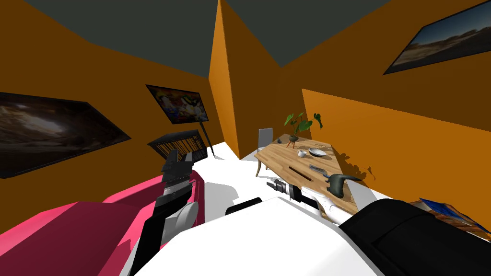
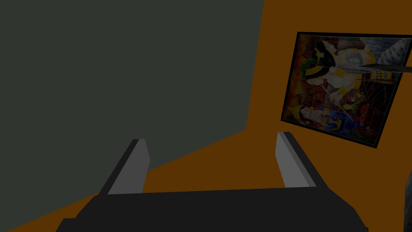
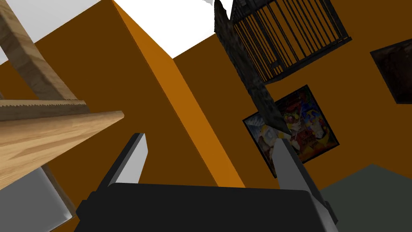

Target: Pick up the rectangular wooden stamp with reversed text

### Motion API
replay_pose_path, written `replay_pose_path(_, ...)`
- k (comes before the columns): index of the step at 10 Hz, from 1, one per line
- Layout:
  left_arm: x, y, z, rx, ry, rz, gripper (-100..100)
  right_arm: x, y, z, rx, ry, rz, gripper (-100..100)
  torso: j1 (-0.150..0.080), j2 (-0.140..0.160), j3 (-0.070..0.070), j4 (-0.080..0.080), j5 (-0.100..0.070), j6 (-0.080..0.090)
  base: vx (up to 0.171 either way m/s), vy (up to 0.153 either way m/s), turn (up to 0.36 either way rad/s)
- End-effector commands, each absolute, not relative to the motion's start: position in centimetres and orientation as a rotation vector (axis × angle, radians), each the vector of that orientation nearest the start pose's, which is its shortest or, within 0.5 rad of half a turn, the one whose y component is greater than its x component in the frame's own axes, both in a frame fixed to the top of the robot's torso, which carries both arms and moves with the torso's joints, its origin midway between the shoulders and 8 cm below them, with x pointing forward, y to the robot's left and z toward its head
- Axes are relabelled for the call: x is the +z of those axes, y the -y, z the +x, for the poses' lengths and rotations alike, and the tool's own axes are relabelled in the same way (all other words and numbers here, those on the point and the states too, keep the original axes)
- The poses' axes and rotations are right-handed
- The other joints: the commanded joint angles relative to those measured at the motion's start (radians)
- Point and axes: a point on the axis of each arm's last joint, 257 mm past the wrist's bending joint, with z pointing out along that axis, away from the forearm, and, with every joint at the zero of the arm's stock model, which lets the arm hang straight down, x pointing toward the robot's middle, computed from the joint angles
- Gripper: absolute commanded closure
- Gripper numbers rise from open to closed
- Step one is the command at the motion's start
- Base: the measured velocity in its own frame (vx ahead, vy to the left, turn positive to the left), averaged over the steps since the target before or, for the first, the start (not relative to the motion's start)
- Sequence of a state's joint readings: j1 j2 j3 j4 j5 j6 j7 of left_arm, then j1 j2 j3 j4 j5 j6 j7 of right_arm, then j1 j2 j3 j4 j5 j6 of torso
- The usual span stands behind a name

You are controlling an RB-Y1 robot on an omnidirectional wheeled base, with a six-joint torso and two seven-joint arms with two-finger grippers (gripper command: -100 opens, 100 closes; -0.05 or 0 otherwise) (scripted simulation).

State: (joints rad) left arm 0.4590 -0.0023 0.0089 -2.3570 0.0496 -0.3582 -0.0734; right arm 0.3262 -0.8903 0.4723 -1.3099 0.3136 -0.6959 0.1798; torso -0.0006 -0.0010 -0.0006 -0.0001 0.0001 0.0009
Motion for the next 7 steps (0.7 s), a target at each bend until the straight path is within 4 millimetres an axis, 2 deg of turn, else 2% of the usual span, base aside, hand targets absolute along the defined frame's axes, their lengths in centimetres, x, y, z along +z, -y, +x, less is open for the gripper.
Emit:
replay_pose_path(1,4.5,-28.3,35.3,-1.269,-0.62,-0.682,0,-43.4,33.3,25.7,0.745,-2.21,-0.133,-100,0.0,0.0,0.0,0.0,0.0,0.0,0.048,0.004,0.131)
replay_pose_path(2,4.5,-28.3,35.3,-1.27,-0.62,-0.682,0,-43.3,33.5,25.7,0.74,-2.214,-0.138,-100,0.0,-0.001,0.0,0.0,0.0,0.0,0.052,0.001,0.071)
replay_pose_path(3,4.5,-28.3,35.3,-1.269,-0.62,-0.682,0,-44.4,35.8,24.0,0.686,-2.279,-0.188,-100,0.0,-0.001,-0.001,0.0,0.0,0.0,0.068,-0.01,0.108)
replay_pose_path(5,4.5,-28.3,35.3,-1.269,-0.62,-0.682,0,-45.1,37.2,23.4,0.654,-2.306,-0.171,-100,-0.001,-0.002,-0.001,0.0,0.0,0.0,0.04,-0.01,0.036)
replay_pose_path(6,4.5,-28.3,35.3,-1.269,-0.62,-0.682,0,-46.2,40.3,21.4,0.583,-2.381,-0.211,-100,0.0,0.0,0.0,0.0,0.0,0.0,0.044,-0.002,0.128)
replay_pose_path(7,4.5,-28.3,35.3,-1.27,-0.62,-0.682,0,-46.5,41.0,21.0,0.567,-2.393,-0.203,-100,0.0,-0.001,0.0,0.0,0.0,0.0,0.051,-0.006,0.064)
